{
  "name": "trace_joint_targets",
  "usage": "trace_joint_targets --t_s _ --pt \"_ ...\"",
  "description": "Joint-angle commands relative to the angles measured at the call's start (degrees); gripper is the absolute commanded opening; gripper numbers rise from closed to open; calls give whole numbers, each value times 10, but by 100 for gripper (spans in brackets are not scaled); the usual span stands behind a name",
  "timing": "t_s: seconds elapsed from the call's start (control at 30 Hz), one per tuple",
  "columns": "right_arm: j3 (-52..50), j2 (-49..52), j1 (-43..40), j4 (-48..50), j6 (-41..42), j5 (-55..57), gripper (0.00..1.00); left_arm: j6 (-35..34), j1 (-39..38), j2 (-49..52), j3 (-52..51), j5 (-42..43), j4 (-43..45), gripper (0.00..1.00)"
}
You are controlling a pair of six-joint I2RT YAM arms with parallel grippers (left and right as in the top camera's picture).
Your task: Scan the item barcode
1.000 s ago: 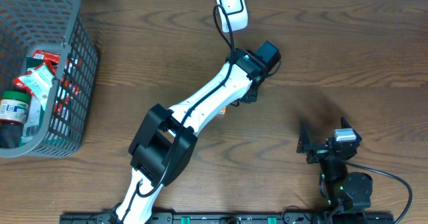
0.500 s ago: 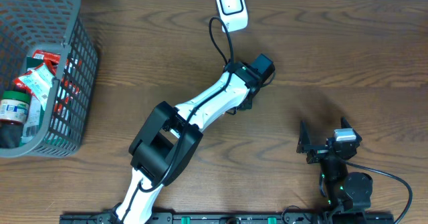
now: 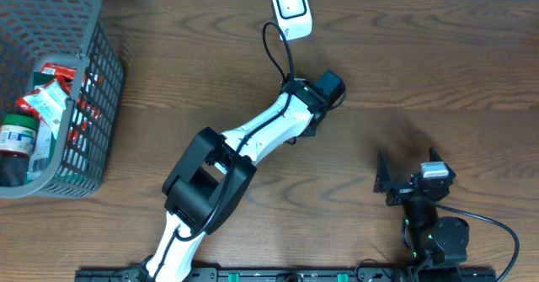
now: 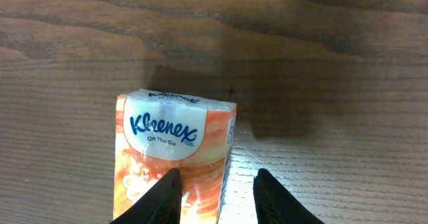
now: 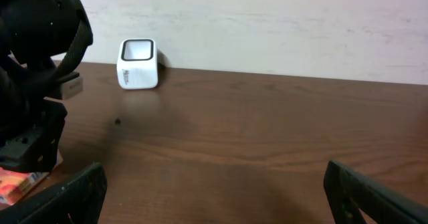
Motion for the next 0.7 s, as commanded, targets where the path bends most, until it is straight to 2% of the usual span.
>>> trace_joint_targets --t_s 0.0,0.27,0.67 --pt "-1 -1 3 -2 -4 1 99 -5 -3 6 -10 -20 -1 36" --pt "-1 -1 3 -2 -4 1 99 -5 -3 6 -34 -20 7 31" --pt "-1 -1 3 -2 -4 1 99 -5 -3 6 -42 -19 16 31"
